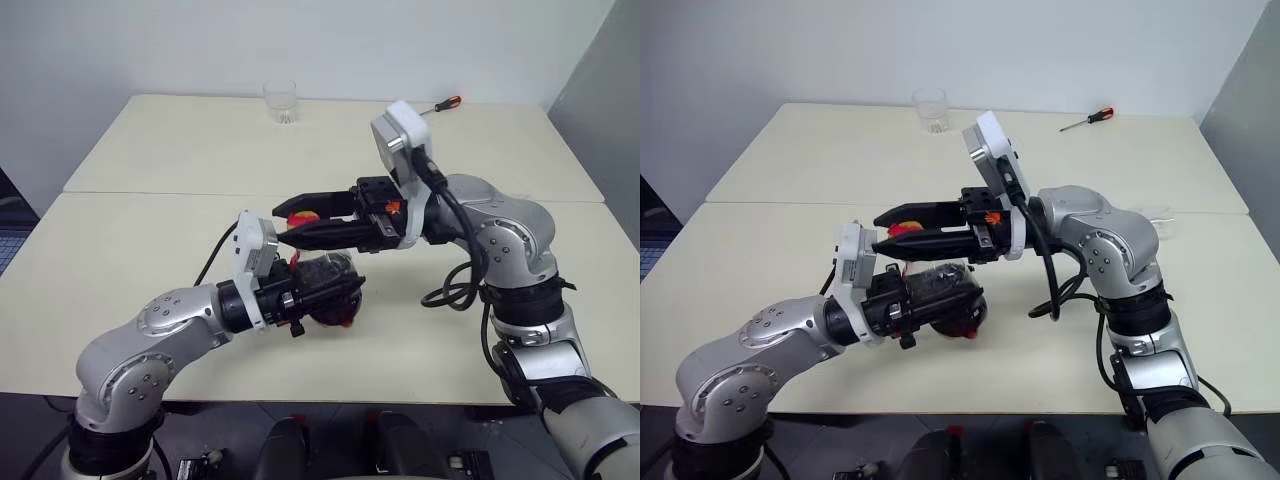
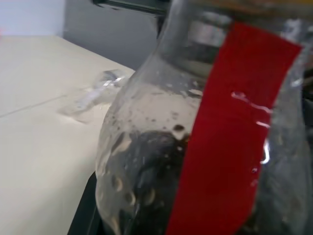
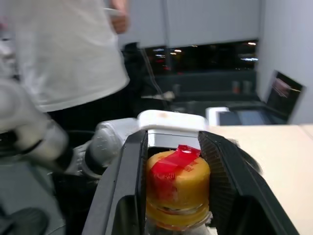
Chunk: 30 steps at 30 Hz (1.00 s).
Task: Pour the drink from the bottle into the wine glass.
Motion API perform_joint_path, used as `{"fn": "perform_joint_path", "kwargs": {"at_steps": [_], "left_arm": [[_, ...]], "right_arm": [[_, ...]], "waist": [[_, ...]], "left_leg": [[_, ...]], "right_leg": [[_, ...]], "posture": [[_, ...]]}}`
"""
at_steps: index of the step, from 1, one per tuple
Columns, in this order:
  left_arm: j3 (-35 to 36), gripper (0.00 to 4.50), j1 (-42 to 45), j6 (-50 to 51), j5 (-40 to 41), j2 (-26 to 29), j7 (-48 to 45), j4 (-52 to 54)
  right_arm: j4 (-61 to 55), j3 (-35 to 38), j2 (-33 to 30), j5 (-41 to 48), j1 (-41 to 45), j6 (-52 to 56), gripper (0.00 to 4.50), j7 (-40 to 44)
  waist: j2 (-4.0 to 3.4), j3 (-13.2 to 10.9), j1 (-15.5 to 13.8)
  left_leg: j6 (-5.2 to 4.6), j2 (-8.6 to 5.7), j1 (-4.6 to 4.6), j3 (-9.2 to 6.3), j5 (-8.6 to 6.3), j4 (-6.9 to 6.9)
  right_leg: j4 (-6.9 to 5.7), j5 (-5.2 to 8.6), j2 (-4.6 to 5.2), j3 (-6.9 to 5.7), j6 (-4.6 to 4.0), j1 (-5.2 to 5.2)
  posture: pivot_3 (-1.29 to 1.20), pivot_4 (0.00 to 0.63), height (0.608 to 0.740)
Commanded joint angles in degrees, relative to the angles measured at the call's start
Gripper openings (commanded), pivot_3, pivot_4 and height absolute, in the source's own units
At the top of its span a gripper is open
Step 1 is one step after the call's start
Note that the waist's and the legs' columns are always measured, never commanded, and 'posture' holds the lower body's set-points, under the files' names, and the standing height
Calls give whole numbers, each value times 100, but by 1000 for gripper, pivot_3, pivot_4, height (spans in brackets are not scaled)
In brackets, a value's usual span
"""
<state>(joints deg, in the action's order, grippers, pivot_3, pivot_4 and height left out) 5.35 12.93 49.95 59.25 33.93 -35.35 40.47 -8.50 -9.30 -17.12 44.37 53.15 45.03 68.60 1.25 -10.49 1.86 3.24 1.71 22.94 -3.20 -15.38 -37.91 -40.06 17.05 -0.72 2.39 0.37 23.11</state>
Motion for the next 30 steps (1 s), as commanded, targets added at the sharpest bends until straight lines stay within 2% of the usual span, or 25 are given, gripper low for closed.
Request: {"fn": "perform_joint_path", "kwargs": {"at_steps": [1, 8, 13, 17, 18, 24, 30], "left_arm": [[-48, 1974, -70, -9, 578, 76, -226, 347], [-41, 1974, -215, -98, 716, 176, -148, 448], [-67, 1974, -272, -148, 703, 192, -86, 463], [-78, 1974, -234, -227, 551, 143, 119, 374], [-75, 1974, -236, -257, 487, 127, 173, 332], [-87, 1974, -137, -439, -350, -252, 1186, -117], [-530, 1974, 112, -725, -1663, -719, 1954, -550]], "right_arm": [[-183, -294, 1, 39, 192, -305, 1302, 677], [81, -372, 13, -176, 244, -518, 1302, 979], [153, -328, -108, -237, 162, -487, 2985, 914], [65, -60, -214, -415, 29, -427, 4373, 233], [-7, 35, -271, -406, -51, -346, 4487, 26], [-808, 540, -429, -234, -558, 104, 4487, -1268], [-1419, 706, 78, -247, -837, 285, 4487, -2712]], "waist": [[-1, -1, 0], [-2, -1, -2], [-3, -2, -4], [-3, -2, -5], [-3, -2, -6], [-3, -2, -19], [-4, -2, -3]], "left_leg": [[0, 0, 0, 0, 0, 1], [0, 0, -2, -1, 0, 0], [1, 2, 1, -2, 0, 1], [1, 2, 0, -3, 0, -1], [1, 2, 0, -3, 0, -1], [1, -1, 2, -1, 0, -2], [1, -3, 0, 0, 0, 2]], "right_leg": [[0, 0, 0, -1, 0, 0], [-1, 0, -2, -1, -1, 0], [2, 0, -1, 1, -1, 1], [1, 0, 0, 2, -1, 1], [0, -1, 0, 1, -1, 0], [1, 0, 0, 5, -1, 0], [-2, -2, -7, 6, -2, 3]], "posture": [[0, 150, 740], [0, 150, 740], [0, 150, 740], [0, 150, 740], [0, 150, 740], [0, 150, 740], [0, 150, 740]]}}
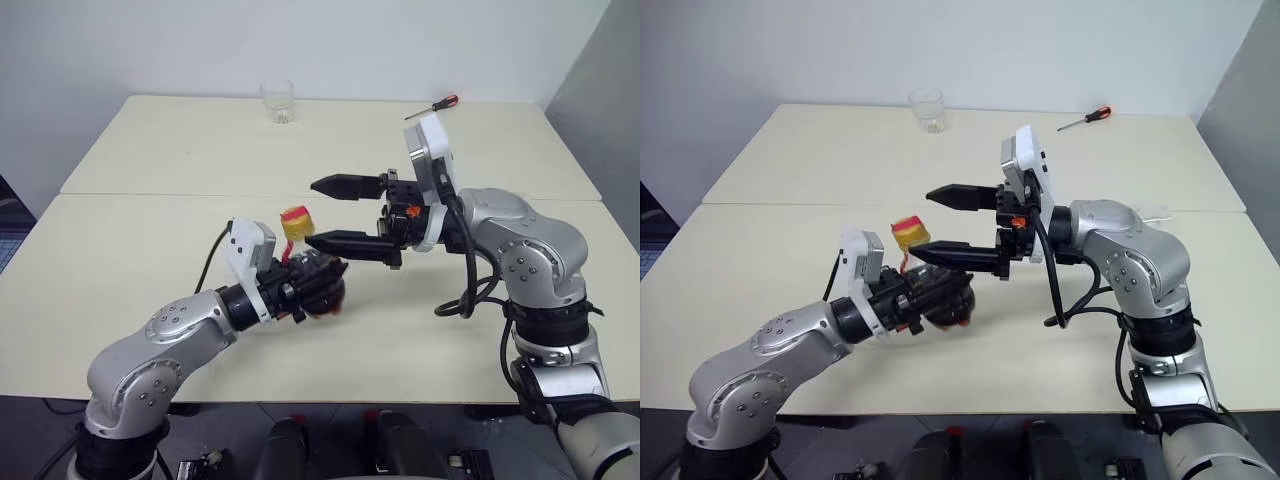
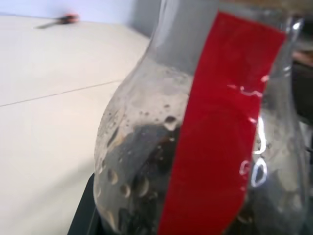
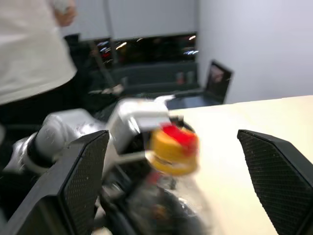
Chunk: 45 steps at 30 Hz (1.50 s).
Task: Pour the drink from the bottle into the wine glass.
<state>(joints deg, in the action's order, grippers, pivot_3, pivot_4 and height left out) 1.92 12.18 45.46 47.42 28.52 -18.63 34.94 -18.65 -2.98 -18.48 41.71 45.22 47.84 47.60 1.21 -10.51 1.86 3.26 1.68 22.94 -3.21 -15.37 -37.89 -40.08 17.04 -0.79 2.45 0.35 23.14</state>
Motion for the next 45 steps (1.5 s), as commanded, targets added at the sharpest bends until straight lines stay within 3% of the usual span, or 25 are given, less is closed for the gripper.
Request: {"fn": "perform_joint_path", "kwargs": {"at_steps": [1, 9, 20, 31, 45], "left_arm": [[-243, 1974, 224, -320, -630, -237, 312, -29], [-512, 1974, 486, -675, -1638, -340, 306, -393], [-483, 1974, 658, -725, -1956, -498, 75, -529], [-388, 1974, 824, -797, -2038, -559, -142, -755], [-342, 1974, 696, -759, -2024, -560, -288, -674]], "right_arm": [[-456, 25, 284, -46, -62, 2, 4487, -788], [-237, -673, 682, -1177, 131, -367, 4487, -1850], [120, -906, 836, -1714, 206, -664, 4487, -1916], [332, -831, 373, -1990, -48, -900, 4487, -1632], [396, -136, -375, -1657, -91, -550, 4487, -1537]], "waist": [[0, 0, -6], [0, 0, -6], [0, 0, -8], [0, 0, -8], [0, 0, -10]], "left_leg": [[0, 0, 0, 0, 0, 0], [1, 1, 2, 8, 1, 0], [0, 3, 5, 7, 0, 0], [0, 1, 5, 8, 0, 0], [0, 1, 6, 8, 0, -1]], "right_leg": [[0, 0, -1, -1, 0, 0], [1, -1, 3, 2, 1, 2], [3, -1, 9, 2, 1, 2], [3, -1, 8, 1, 1, 2], [3, -1, 7, 0, 1, 2]], "posture": [[0, 150, 740], [0, 150, 740], [0, 150, 740], [0, 150, 740], [0, 150, 740]]}}
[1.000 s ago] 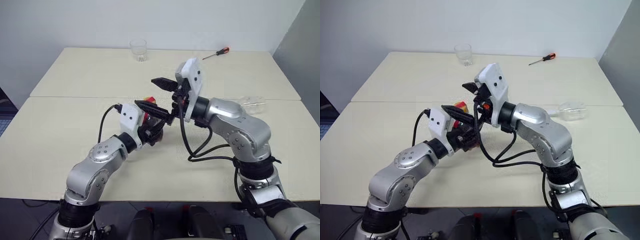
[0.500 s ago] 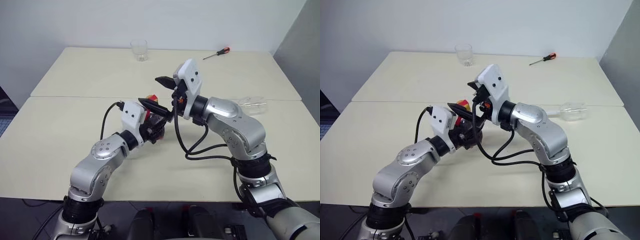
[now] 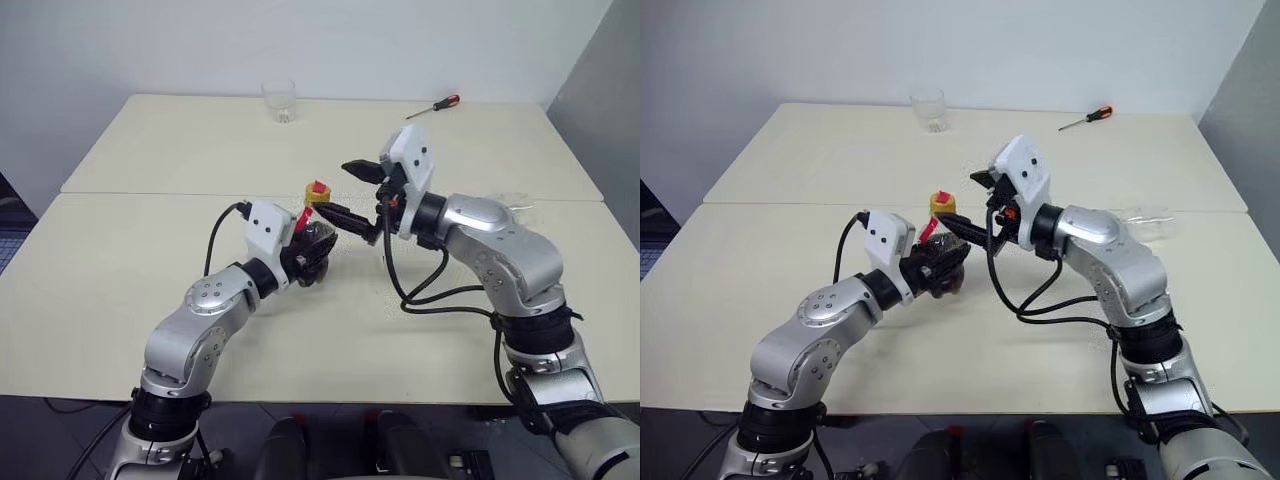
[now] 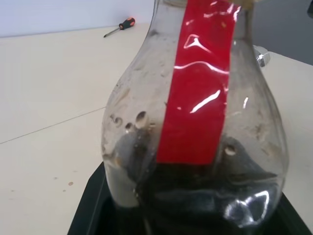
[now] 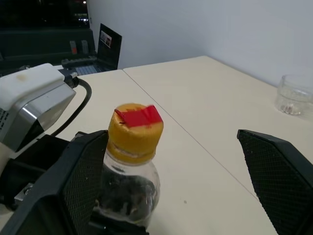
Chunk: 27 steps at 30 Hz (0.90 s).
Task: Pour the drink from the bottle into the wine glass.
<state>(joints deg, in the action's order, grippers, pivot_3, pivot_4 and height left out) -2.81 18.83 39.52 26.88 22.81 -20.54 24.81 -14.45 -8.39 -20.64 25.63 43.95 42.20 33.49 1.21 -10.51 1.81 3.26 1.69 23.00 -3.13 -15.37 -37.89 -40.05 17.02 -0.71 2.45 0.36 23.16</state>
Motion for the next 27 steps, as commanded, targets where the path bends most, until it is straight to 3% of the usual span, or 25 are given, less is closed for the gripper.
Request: {"fn": "perform_joint_path", "kwargs": {"at_steps": [1, 16, 27], "left_arm": [[141, 1974, 42, -165, 26, 14, -115, 324], [227, 1974, 100, -109, 24, 48, -231, 312], [218, 1974, 145, -111, 5, 33, -239, 298]], "right_arm": [[-45, 412, -186, -28, 24, 27, 4487, -111], [-380, 542, -333, 610, -306, 225, 4487, 459], [5, 244, 706, 495, 216, 31, 4487, 115]], "waist": [[0, 0, -7], [0, 0, -5], [0, 0, -2]], "left_leg": [[0, 0, 0, -3, 0, 0], [0, -1, 0, 3, 0, -2], [0, 1, -2, -1, 0, -3]], "right_leg": [[0, 0, 0, -2, 0, 0], [0, -1, 0, 3, 2, 0], [-3, -2, -4, 0, 1, 0]], "posture": [[0, 150, 740], [0, 150, 740], [0, 150, 740]]}}
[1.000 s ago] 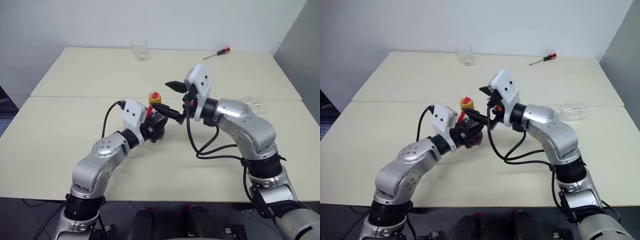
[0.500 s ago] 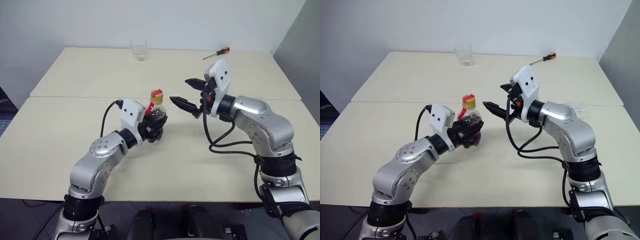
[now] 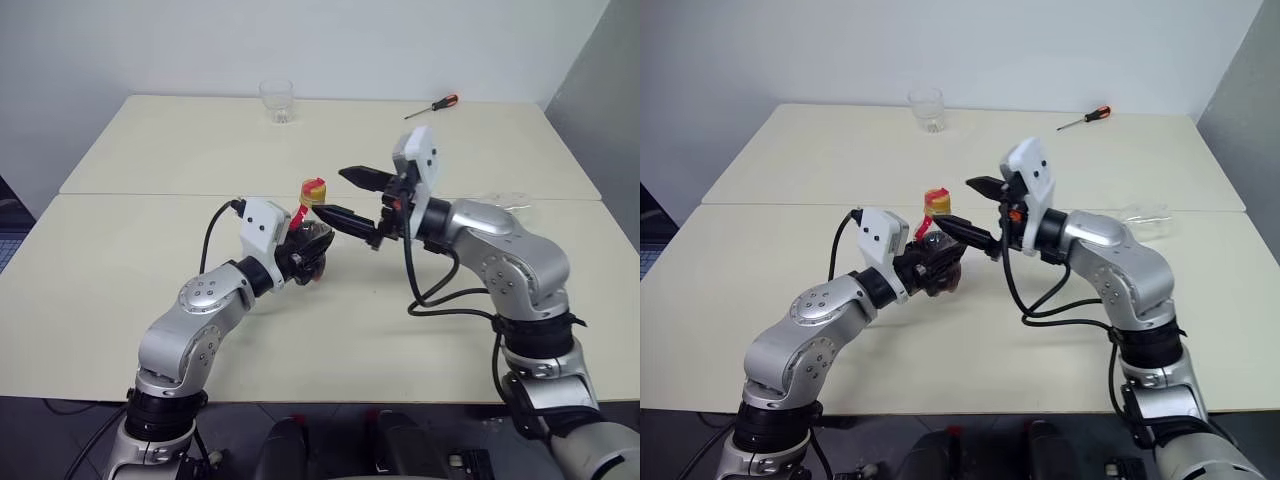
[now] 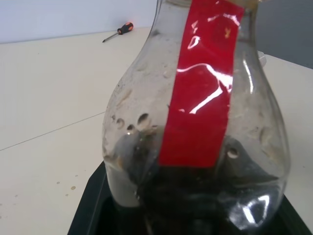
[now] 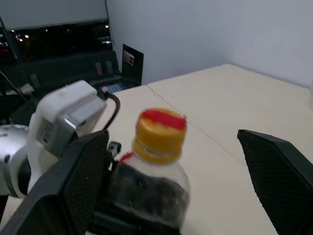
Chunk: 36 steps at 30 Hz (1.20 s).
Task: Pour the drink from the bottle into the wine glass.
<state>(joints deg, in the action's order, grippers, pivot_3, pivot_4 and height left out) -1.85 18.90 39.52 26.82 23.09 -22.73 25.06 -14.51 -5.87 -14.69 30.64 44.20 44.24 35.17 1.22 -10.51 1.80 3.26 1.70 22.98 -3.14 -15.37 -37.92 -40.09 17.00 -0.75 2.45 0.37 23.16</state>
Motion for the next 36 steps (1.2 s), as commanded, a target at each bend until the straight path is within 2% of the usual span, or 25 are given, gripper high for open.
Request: {"fn": "perform_joint_path", "kwargs": {"at_steps": [1, 16, 36], "left_arm": [[124, 1974, 134, -111, 13, 6, -25, 282], [194, 1974, -5, -146, 164, -126, -70, 498], [200, 1974, 37, -155, 262, -143, -86, 476]], "right_arm": [[49, -12, 168, -17, 230, -191, 4487, -58], [265, 28, 233, -56, 333, -232, 4487, -50], [52, 309, -74, 159, 160, 83, 4487, -142]], "waist": [[0, 0, -2], [0, 0, -1], [0, 0, -2]], "left_leg": [[0, 0, 1, 0, 0, 0], [0, 1, 1, 0, 0, 0], [0, 0, 2, 1, 0, 1]], "right_leg": [[0, 0, 2, 0, 0, 0], [-1, 0, 7, 0, 0, 0], [0, -1, 7, 1, 0, 0]], "posture": [[0, 150, 740], [0, 150, 740], [0, 150, 740]]}}
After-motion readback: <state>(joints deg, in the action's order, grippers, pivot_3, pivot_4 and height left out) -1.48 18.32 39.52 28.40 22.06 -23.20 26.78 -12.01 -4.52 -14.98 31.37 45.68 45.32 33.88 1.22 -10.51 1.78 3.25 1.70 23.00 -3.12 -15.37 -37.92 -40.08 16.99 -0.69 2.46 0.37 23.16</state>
